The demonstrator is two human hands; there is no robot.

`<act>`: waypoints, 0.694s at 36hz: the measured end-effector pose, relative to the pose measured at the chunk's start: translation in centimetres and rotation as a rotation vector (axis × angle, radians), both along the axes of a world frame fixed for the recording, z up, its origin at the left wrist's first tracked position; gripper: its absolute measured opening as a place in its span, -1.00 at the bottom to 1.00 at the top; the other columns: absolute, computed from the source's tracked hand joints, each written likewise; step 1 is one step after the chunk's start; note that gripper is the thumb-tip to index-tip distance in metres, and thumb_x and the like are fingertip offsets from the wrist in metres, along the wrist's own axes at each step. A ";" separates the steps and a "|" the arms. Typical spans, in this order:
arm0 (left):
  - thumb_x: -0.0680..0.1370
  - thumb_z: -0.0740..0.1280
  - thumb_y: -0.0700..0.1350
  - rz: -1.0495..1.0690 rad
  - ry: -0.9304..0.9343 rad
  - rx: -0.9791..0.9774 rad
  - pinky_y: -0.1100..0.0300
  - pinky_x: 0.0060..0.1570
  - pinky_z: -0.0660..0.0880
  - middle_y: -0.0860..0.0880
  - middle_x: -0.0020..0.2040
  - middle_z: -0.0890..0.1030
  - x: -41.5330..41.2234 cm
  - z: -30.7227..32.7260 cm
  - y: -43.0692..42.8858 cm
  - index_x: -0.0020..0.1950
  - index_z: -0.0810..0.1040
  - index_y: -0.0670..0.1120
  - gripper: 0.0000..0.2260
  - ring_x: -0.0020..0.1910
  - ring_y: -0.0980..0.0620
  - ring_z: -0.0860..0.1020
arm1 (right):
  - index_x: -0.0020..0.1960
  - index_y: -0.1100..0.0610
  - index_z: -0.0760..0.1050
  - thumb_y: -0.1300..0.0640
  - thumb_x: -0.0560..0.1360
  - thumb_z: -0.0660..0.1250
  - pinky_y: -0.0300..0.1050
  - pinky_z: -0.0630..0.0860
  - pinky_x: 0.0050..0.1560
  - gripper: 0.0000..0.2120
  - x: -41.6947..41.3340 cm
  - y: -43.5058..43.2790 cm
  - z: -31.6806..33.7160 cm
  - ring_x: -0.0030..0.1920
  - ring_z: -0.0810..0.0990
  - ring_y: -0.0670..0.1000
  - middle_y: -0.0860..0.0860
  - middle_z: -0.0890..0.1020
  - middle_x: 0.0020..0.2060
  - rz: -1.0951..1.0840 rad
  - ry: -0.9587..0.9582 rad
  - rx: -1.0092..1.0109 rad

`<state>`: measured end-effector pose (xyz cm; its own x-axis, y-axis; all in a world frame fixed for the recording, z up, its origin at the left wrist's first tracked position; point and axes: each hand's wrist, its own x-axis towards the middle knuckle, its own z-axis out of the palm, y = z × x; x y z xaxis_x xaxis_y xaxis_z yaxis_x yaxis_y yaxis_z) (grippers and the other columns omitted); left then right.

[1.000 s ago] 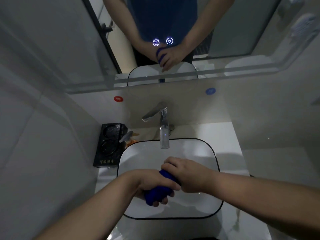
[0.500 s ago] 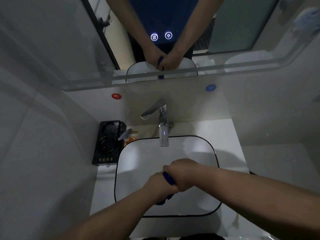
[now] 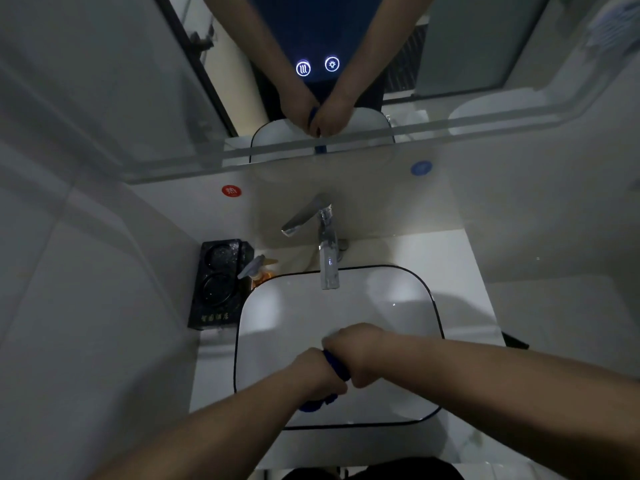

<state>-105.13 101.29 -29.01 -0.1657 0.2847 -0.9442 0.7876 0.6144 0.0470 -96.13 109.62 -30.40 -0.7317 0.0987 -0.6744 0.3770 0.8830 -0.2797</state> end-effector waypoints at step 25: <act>0.40 0.51 -0.05 0.893 -0.360 0.242 0.19 -0.36 0.51 -0.04 -0.27 0.65 -2.5 0.4 -2.1 0.07 0.62 -0.17 -0.68 -0.42 0.03 0.58 | 0.69 0.03 0.12 0.02 0.29 0.57 0.20 0.52 0.33 0.07 4.5 0.4 -0.8 0.31 0.52 0.24 0.14 0.49 0.33 -0.276 0.646 0.353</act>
